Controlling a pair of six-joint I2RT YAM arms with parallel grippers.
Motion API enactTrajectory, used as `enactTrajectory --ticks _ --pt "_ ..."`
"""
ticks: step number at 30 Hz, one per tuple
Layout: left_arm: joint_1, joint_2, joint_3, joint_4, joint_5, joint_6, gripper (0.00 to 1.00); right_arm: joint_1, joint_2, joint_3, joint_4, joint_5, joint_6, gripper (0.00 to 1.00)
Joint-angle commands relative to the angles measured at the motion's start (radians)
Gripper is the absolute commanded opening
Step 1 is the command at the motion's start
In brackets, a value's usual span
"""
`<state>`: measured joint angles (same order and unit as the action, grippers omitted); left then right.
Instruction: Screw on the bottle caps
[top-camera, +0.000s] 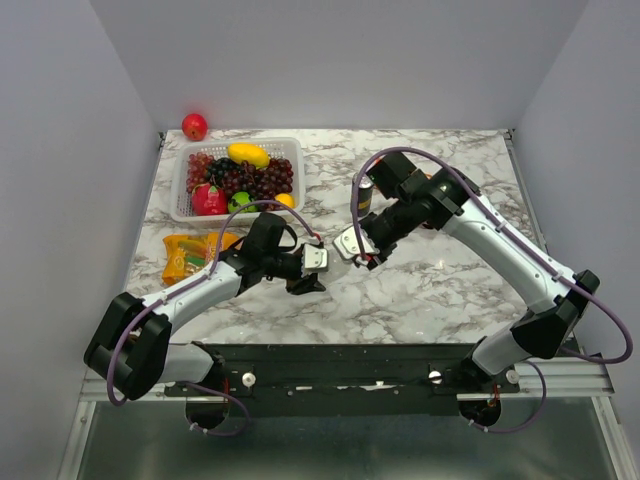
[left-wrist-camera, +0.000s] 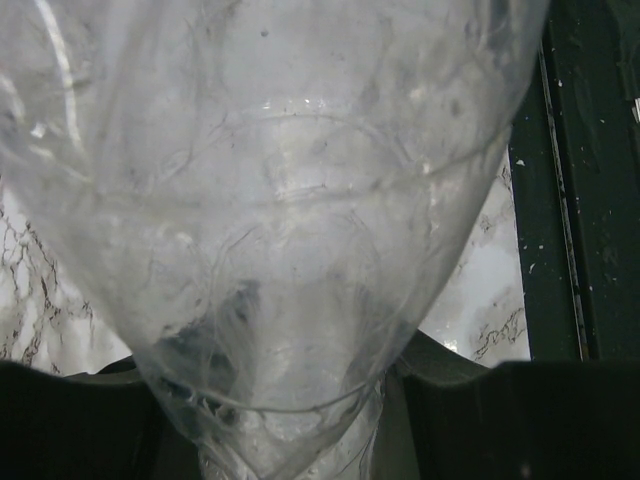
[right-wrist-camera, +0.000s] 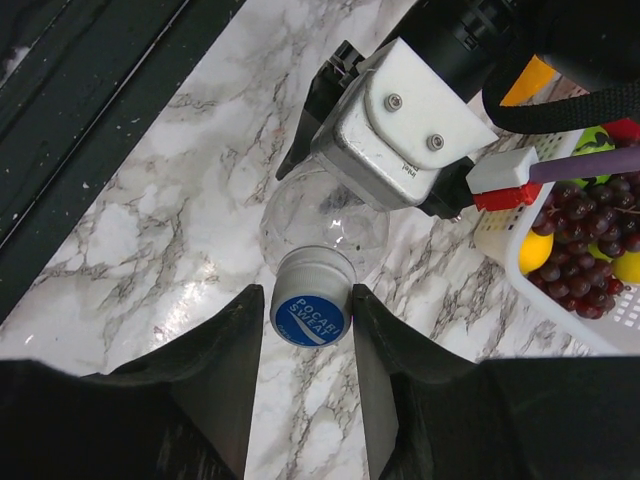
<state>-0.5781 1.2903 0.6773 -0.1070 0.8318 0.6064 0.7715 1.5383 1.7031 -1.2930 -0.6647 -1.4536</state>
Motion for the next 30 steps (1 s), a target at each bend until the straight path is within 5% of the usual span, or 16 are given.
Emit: enactTrajectory --ticks 1,7,14,21,30 --pt "-0.003 -0.011 0.031 0.001 0.039 0.020 0.00 0.008 -0.006 -0.020 0.029 0.036 -0.014 0.44" --pt "-0.005 -0.019 0.021 0.097 -0.032 -0.045 0.00 0.006 0.034 0.013 0.043 0.062 0.132 0.22" --pt "-0.031 -0.118 -0.119 0.472 -0.384 -0.206 0.00 -0.020 0.137 0.153 0.018 -0.005 0.459 0.01" --pt "-0.063 -0.154 -0.162 0.581 -0.579 -0.279 0.00 -0.037 0.167 0.191 0.049 -0.081 0.714 0.00" --pt "-0.080 -0.157 -0.183 0.596 -0.595 -0.345 0.00 -0.038 0.166 0.191 0.054 -0.081 0.726 0.00"
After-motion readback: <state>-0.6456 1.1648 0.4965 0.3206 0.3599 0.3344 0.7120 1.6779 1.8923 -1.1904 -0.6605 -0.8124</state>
